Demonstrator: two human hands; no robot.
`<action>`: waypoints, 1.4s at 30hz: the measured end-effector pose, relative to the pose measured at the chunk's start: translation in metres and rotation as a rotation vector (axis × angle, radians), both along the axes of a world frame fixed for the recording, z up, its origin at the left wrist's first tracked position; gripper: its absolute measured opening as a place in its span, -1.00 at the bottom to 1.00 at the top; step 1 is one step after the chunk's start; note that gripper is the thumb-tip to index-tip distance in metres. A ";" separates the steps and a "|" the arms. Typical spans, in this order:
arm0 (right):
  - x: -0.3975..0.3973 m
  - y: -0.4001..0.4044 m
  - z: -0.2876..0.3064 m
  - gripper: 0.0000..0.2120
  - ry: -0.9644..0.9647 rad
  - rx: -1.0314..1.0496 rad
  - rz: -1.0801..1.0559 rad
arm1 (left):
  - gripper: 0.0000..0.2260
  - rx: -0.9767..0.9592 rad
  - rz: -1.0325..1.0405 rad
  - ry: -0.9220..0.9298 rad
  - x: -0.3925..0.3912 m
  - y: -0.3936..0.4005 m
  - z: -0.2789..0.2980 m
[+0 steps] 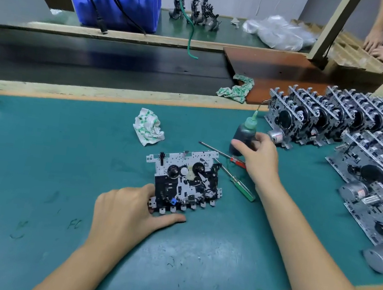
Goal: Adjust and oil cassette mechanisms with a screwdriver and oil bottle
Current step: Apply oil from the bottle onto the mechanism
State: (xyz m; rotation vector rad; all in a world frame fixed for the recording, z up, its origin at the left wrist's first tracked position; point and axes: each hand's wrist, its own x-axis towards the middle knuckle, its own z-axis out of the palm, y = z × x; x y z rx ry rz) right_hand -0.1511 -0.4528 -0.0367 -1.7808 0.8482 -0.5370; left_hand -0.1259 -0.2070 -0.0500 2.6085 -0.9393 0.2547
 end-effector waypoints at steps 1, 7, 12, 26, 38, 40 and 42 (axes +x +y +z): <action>-0.001 0.002 -0.002 -0.67 -0.022 -0.023 -0.002 | -0.35 -0.008 0.006 -0.001 0.000 0.000 0.000; -0.025 0.010 0.020 -0.83 -0.331 -0.100 0.112 | -0.37 -0.064 0.034 0.013 -0.002 0.002 0.000; -0.052 0.030 0.020 -0.89 -0.634 0.351 0.084 | -0.33 -0.237 0.064 0.030 -0.001 0.000 0.002; -0.062 0.062 0.016 -0.94 -0.746 0.332 0.112 | -0.36 -0.215 -0.366 0.077 0.030 -0.023 0.010; -0.065 0.064 0.004 -0.77 -0.630 0.016 -0.018 | -0.23 -0.231 -0.300 -0.006 0.023 -0.027 0.001; -0.064 0.066 0.002 -0.75 -0.573 -0.068 0.012 | -0.23 -0.229 -0.306 -0.007 0.023 -0.026 0.002; -0.063 0.067 0.001 -0.70 -0.528 -0.115 0.018 | -0.23 -0.224 -0.316 -0.004 0.024 -0.026 0.002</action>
